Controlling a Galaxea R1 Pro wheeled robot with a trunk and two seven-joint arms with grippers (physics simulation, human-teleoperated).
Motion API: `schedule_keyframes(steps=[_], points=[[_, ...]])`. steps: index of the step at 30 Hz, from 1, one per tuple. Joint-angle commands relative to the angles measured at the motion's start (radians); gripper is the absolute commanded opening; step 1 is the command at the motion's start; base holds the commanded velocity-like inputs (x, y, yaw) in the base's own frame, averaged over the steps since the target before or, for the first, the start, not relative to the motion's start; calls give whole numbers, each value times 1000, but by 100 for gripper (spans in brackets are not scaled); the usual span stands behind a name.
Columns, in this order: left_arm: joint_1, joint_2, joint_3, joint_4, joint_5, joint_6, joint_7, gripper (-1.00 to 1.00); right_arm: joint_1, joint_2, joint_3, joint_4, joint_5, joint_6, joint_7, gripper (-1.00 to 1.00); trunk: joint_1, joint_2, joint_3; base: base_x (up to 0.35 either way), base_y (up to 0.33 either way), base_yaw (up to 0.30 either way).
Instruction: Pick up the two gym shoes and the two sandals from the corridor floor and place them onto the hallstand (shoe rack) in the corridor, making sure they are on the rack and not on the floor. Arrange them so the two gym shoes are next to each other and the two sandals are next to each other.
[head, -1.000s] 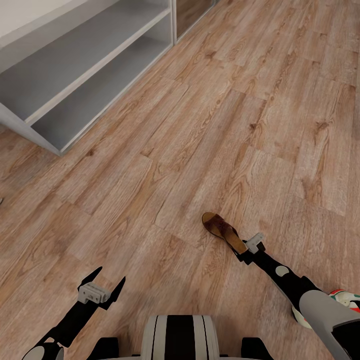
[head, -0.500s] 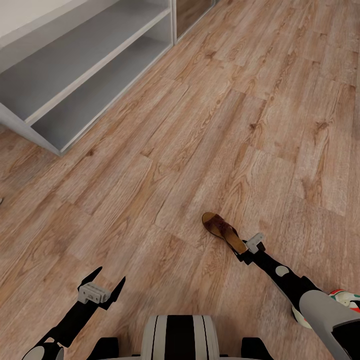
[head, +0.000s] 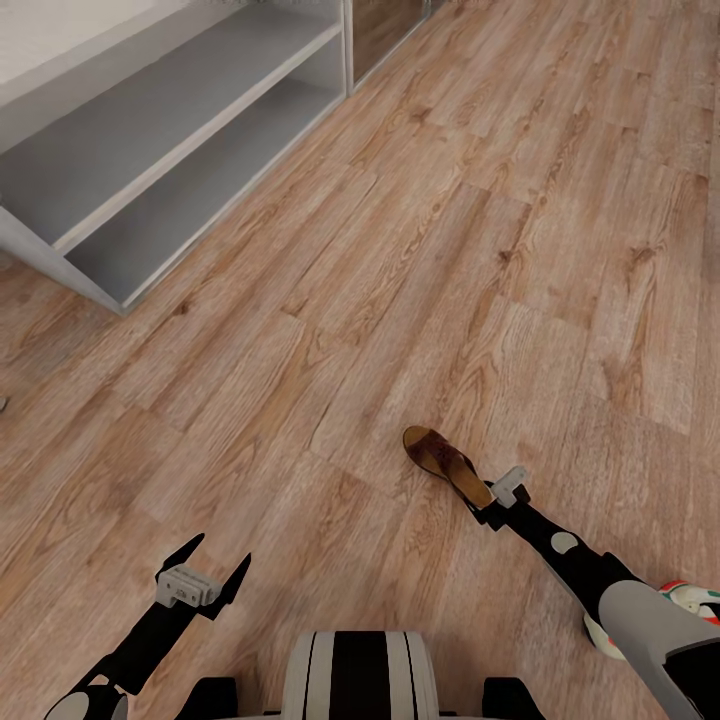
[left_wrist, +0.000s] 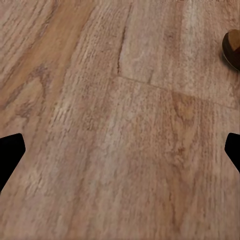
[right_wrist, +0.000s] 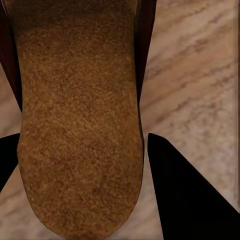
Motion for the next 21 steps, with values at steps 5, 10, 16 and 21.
schedule_keyframes(steps=[5, 10, 16, 21], points=[[0, 0, 0, 0, 0, 0, 0, 100, 0, 0, 0, 0, -3, 1, 2, -100, 0, 0, 7, 0, 0, 0], [0, 0, 0, 0, 1, 0, 0, 100, 0, -1, -1, 0, -3, 1, 2, -100, 0, 0, 14, 0, 0, 0], [0, 0, 0, 0, 1, 0, 0, 100, 0, -1, -1, 0, -3, 1, 2, -100, 0, 0, 23, 0, 0, 0], [0, 0, 0, 0, 1, 0, 0, 100, 0, -1, -1, 0, -3, 1, 2, -100, 0, 0, 31, 0, 0, 0]])
